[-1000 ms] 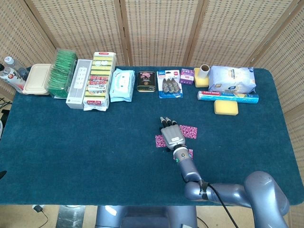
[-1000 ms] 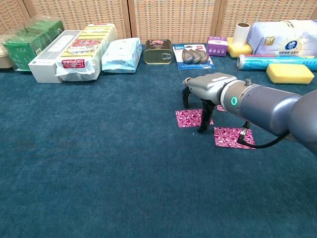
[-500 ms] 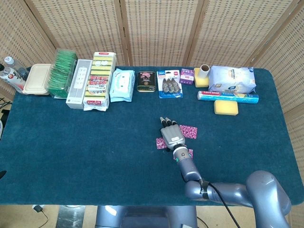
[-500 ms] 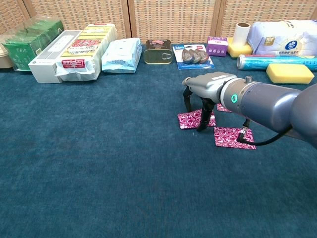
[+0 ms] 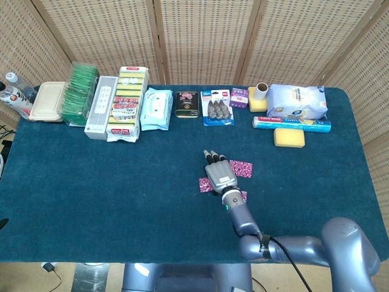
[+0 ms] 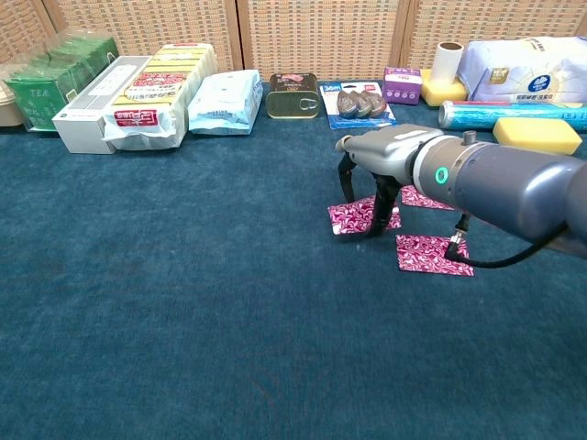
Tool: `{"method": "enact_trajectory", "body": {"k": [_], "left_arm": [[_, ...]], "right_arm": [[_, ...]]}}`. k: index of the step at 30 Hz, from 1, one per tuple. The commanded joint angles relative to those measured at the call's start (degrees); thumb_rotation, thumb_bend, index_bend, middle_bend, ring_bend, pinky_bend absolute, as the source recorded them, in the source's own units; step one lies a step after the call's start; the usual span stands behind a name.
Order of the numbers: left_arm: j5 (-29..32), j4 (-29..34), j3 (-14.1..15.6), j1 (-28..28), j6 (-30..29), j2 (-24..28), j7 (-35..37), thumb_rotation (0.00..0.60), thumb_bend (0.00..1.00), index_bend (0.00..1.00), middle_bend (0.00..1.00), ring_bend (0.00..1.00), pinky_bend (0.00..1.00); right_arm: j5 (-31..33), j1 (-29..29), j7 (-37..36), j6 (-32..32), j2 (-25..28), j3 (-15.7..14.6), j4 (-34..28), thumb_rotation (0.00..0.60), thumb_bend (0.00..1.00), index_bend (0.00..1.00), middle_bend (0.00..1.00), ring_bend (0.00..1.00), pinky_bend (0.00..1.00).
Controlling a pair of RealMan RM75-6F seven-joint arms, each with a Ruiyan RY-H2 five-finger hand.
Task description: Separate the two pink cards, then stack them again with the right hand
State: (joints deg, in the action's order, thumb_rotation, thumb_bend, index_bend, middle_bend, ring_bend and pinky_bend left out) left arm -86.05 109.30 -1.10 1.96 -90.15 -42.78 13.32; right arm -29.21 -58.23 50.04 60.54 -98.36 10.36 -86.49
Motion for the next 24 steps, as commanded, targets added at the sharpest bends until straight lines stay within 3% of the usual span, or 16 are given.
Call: {"method": "enact_trajectory", "body": {"k": [1, 10, 24], "left_arm": [[0.1, 0.1, 0.0, -0.1, 0.2, 0.0, 0.0, 0.600, 0.10, 0.00, 0.00, 0.00, 0.06], [-1.3, 0.1, 0.4, -0.1, 0.2, 0.0, -0.4, 0.600, 0.10, 0.00, 0.00, 0.00, 0.06], [-1.9, -0.1, 0.7, -0.3, 0.5, 0.3, 0.2, 0.600, 0.10, 0.00, 0.00, 0.00, 0.06]], "right_arm": [[2.4, 0.7, 1.8, 2.8, 2.6, 0.1, -4.5, 0.600, 0.26, 0.45, 0.00, 0.00, 0.14], [8.3, 2.3, 2.9, 8.6, 5.7, 1.0, -11.2, 0.600, 0.26, 0.45, 0.00, 0.00, 0.12], [14.4, 5.0, 2.7, 18.6, 1.7, 3.0, -11.2, 0.600, 0.27, 0.44, 0.00, 0.00, 0.11]]}}
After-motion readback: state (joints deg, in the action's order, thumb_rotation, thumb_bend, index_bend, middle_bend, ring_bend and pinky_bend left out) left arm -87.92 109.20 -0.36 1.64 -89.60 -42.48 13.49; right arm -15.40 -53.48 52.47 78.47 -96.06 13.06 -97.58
